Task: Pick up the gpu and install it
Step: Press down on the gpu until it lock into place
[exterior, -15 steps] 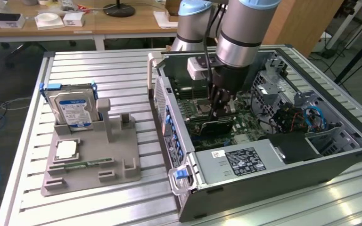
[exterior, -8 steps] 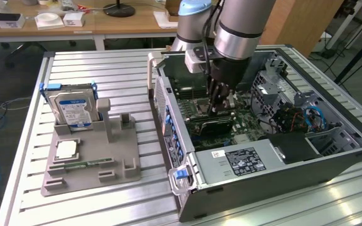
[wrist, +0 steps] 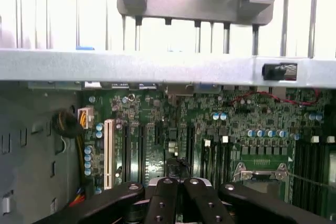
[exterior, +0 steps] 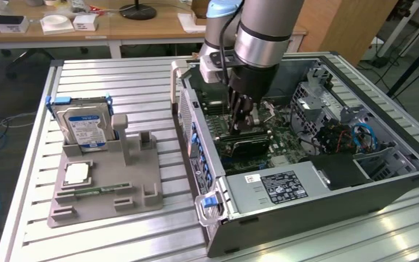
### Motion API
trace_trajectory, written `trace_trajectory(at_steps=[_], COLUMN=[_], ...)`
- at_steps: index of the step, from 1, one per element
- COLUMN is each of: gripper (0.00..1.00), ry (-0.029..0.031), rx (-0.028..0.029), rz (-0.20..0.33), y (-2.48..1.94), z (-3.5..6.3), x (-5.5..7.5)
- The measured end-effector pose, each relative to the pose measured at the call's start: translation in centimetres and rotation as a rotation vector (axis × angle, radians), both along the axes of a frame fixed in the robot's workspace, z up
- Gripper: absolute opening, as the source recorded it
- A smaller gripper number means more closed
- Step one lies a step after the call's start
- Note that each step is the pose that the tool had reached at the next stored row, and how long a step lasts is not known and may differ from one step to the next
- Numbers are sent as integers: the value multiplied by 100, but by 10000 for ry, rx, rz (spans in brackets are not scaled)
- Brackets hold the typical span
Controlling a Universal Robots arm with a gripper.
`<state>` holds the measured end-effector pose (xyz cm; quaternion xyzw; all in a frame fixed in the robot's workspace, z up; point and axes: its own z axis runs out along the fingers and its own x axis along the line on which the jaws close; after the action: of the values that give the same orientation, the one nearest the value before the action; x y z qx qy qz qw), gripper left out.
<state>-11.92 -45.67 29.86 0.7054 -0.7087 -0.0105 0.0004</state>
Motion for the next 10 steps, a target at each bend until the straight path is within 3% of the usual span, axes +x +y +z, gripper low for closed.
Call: trace_trajectory(at_steps=[4,10], gripper=[11,11], ry=[108,112], rx=[16,14], rz=[0,-4], y=[0,0], z=[15,31], x=[-89,-242])
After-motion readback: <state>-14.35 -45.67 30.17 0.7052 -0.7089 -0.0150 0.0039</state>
